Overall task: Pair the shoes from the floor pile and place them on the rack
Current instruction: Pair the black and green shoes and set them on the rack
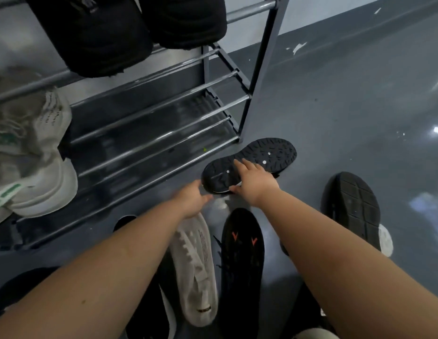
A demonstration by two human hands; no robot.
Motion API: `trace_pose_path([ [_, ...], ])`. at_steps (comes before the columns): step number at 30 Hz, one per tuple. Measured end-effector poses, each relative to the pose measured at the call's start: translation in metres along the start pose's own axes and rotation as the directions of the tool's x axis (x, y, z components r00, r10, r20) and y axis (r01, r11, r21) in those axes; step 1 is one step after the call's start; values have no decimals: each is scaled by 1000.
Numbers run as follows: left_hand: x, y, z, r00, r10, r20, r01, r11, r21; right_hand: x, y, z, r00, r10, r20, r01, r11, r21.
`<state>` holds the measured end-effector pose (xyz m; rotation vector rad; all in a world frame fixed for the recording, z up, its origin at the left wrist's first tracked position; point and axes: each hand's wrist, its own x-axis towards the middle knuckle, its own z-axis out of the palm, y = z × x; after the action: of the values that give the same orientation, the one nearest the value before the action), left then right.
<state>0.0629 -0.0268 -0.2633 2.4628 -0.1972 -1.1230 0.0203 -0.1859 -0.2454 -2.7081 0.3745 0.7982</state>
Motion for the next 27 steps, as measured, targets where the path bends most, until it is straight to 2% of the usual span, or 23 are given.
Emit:
trace_pose_path([
  [4, 28, -2, 8, 993, -117, -26, 109, 971, -215, 26, 6, 4, 999, -28, -31, 27, 999, -24],
  [8, 47, 5, 17, 989, -145, 1, 134, 912, -388, 50, 12, 1, 999, -44, 15, 45, 998, -52],
  [14, 58, 7, 24, 977, -207, -48, 149, 830, -538, 74, 17, -2, 993, -90, 80, 101, 986, -135],
  [20, 55, 6, 22, 990, -135, 29, 128, 818, -561, 76, 14, -14, 996, -86, 26, 89, 907, -413],
  [24, 40, 7, 14, 997, -67, 35, 74, 782, -619, 61, 19, -14, 998, -50, 45, 62, 951, -303],
  [27, 21, 4, -2, 1000, 0, 5, 4, 755, -656, 44, 13, -18, 996, -72, -53, 66, 992, -109],
])
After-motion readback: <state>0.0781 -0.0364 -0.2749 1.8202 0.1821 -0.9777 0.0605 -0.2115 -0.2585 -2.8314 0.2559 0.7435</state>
